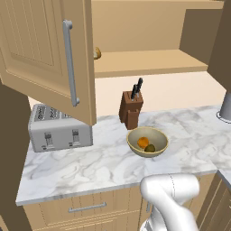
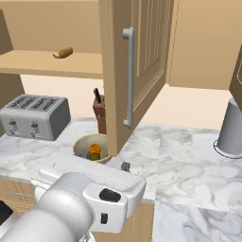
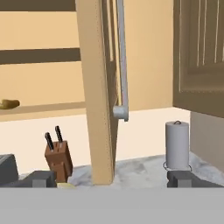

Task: Open the cabinet. Pick the orange and kiwi from the cabinet and place them into the bowl. Then close the cabinet.

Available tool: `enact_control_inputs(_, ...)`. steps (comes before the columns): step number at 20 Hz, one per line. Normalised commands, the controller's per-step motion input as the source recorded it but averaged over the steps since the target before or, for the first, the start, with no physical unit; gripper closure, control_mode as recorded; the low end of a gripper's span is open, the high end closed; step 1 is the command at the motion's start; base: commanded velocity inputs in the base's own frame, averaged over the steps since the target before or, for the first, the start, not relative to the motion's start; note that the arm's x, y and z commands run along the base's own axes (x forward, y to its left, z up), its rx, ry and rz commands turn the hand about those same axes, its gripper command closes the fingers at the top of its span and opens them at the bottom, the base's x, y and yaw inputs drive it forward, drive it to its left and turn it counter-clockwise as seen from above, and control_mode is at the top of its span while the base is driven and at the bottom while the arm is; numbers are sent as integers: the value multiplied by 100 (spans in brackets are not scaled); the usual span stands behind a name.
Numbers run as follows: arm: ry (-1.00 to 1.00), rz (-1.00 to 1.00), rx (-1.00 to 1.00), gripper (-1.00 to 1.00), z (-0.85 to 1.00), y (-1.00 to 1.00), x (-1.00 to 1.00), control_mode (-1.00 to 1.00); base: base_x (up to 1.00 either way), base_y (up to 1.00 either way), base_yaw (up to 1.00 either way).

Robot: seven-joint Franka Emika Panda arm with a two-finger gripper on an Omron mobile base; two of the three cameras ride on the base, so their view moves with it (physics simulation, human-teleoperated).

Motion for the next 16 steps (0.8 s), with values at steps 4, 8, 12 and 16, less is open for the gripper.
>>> enact_control_inputs(4, -11, 8, 0, -100, -14, -3, 27, -100, 0, 0, 0)
enact_control_inputs(8, -7, 16, 0, -100, -25, -1, 41, -100, 0, 0, 0)
enact_control_inputs(12, -3, 23, 0, -100, -29, -4, 49, -100, 0, 0, 0)
enact_control_inputs(16, -2, 19, 0, -100, -23, -17, 42, -100, 0, 0, 0)
